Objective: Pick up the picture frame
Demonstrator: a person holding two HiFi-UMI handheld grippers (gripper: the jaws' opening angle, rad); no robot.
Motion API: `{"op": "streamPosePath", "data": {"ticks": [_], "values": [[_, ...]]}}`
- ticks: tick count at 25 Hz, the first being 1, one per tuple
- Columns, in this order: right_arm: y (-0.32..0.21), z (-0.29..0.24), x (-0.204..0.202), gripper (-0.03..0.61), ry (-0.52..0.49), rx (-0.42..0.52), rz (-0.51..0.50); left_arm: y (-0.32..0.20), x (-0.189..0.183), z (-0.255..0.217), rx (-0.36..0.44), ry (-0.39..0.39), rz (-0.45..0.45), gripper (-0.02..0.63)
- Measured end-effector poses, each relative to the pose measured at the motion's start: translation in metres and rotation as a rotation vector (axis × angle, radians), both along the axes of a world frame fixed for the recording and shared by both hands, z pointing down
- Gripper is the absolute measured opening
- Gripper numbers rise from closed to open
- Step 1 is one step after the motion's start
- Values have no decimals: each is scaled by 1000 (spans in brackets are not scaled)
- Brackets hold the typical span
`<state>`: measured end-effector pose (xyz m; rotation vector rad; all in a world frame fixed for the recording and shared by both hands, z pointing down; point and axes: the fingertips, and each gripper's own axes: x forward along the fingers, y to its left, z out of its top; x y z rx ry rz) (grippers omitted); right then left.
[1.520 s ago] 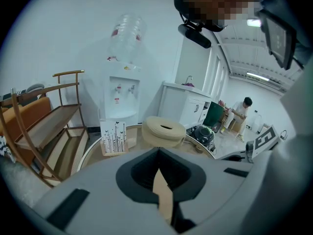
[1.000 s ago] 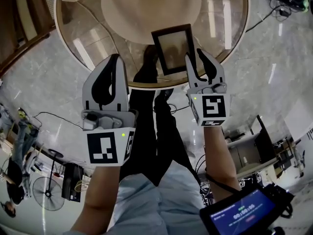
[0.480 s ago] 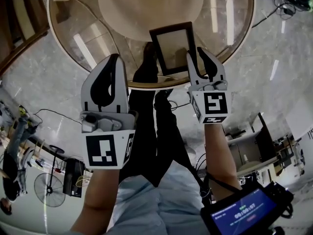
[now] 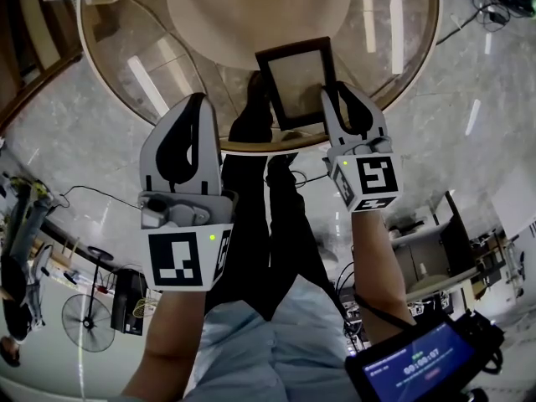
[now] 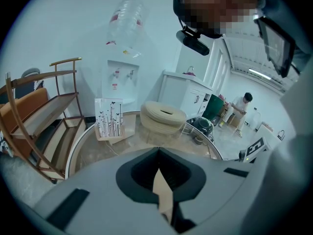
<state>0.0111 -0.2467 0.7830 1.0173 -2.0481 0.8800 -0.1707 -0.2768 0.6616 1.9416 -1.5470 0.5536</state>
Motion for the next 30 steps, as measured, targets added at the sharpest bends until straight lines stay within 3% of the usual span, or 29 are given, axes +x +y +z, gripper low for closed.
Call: {"op": "streamPosePath", "data": {"ticks": [13,23,30], "values": [[-15,-21,-1,81,30,80,50,-2,3,-12,20,-3,4,11],[-41,-67,2,81,33,153,67,-18,10,-47,84,-4,11,11],[-58,-112,-1,81,17,257,81,-29,13,-85,153,19,-4,11]]}}
